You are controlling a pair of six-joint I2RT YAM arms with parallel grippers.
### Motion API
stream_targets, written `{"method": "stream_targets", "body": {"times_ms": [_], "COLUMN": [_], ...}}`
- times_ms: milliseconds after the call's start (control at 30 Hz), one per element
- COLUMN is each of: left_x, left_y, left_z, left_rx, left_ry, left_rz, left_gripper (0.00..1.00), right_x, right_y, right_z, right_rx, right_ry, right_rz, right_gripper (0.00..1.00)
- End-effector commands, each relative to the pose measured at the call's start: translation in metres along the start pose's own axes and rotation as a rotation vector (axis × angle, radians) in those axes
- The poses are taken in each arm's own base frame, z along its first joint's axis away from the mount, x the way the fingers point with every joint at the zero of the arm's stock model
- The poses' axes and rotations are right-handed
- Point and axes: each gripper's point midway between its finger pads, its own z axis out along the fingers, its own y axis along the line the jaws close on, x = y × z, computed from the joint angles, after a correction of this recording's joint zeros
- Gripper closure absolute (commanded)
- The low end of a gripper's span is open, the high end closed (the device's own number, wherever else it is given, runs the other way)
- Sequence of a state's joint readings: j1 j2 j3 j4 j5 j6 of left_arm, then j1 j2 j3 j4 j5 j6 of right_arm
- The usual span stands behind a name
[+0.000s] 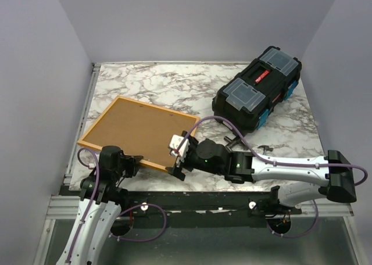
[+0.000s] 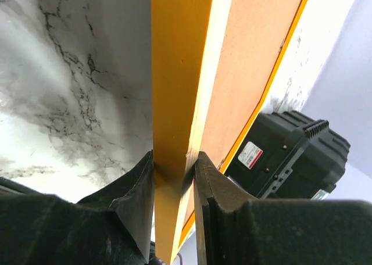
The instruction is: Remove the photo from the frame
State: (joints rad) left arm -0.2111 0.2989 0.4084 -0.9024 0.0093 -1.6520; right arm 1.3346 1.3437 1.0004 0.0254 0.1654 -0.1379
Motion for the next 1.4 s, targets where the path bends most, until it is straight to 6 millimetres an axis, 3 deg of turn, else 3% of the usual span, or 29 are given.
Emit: {"method": "stream_targets", "body": {"times_ms": [0,100,267,400,633,833,1033,1200,1367], "left_x": [-0.013,-0.013,-0.017,-0.016,-0.015,-0.014,-0.01,-0.006,-0.005], "left_y": [-0.016,-0.021,-0.033,-0.039,-0.047,-0.048,-0.043,-0.041,-0.047], "left_z": [-0.017,-0.025,-0.042,-0.055,-0.068,-0.076,-0.083,-0.088,-0.098], "left_rx": [0.016,0.009,-0.013,-0.033,-0.036,-0.04,-0.06,-0.072,-0.06], "left_ry": [-0.072,-0.075,-0.102,-0.102,-0.1,-0.096,-0.072,-0.051,-0.046], "left_rz": [-0.053,-0.053,-0.027,-0.015,-0.029,-0.024,-0.04,-0.044,-0.04], "left_gripper": [1.0,1.0,1.0,1.0,1.0,1.0,1.0,1.0,1.0], "right_x": [0.054,0.038,0.053,0.053,0.047,0.041,0.041,0.041,0.046], "right_y": [-0.005,-0.005,-0.014,-0.015,-0.004,-0.011,0.001,0.005,0.01], "right_z": [-0.015,-0.033,-0.057,-0.057,-0.022,-0.005,0.013,0.024,0.031], "right_rx": [0.043,0.051,0.098,0.131,0.151,0.266,0.216,0.173,0.131], "right_ry": [0.048,-0.096,-0.206,-0.28,-0.374,-0.464,-0.476,-0.449,-0.43], "right_rz": [-0.253,-0.309,-0.466,-0.524,-0.596,-0.647,-0.674,-0.681,-0.728], "right_gripper": [0.0,0.0,0.0,0.0,0.03,0.16,0.3,0.51,0.59]}}
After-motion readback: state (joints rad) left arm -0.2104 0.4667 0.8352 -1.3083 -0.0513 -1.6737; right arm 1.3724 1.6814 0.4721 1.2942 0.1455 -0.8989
